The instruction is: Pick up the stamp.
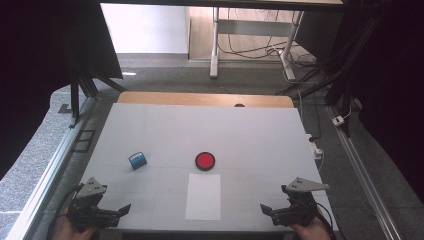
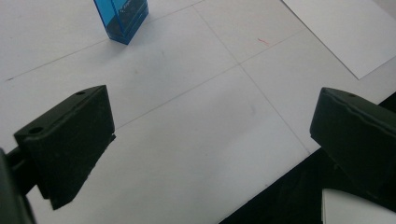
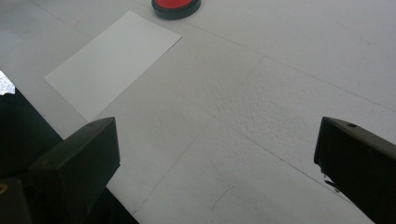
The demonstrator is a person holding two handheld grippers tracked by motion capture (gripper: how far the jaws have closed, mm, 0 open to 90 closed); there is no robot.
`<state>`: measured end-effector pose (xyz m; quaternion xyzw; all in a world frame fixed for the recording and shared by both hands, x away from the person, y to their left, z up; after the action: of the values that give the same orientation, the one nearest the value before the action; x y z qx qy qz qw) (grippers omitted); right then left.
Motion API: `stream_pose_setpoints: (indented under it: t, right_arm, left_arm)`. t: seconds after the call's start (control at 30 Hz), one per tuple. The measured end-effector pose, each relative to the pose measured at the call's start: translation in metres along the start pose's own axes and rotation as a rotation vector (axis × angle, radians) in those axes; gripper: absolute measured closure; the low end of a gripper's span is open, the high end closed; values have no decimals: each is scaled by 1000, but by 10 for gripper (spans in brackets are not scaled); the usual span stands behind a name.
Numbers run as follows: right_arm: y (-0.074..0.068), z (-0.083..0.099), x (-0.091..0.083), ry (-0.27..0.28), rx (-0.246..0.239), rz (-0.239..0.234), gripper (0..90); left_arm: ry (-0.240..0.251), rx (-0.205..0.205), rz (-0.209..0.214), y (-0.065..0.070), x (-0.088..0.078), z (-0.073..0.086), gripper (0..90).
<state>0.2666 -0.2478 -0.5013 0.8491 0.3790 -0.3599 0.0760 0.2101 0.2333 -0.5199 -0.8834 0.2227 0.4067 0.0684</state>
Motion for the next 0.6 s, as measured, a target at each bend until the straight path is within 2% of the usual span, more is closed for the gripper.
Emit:
stream_pose_setpoints:
  t: [0.13,0.33,0.6]
  right_arm:
    - [-1,0,0,1,-5,-7,5]
    - [-2,0,0,-3,-12,-5,5]
    - [-2,0,1,-9,-18,-7,5]
  left_arm:
    - [29,3,25,2,-1,-3,0]
    - [33,11,41,2,0,-5,2]
    - [52,24,83,1,3,-9,5]
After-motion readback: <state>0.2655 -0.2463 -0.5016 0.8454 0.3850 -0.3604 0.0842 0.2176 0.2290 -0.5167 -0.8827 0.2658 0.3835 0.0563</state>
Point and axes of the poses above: each handheld gripper's, and its own axes: x roughly forward along the jaws, z roughly out of its underside, y roughly to its right, the point moved 6 cm from there along x, roughly forward along the jaws, and after that the axes turned 4 degrees about -z, right-handed, at the moved point
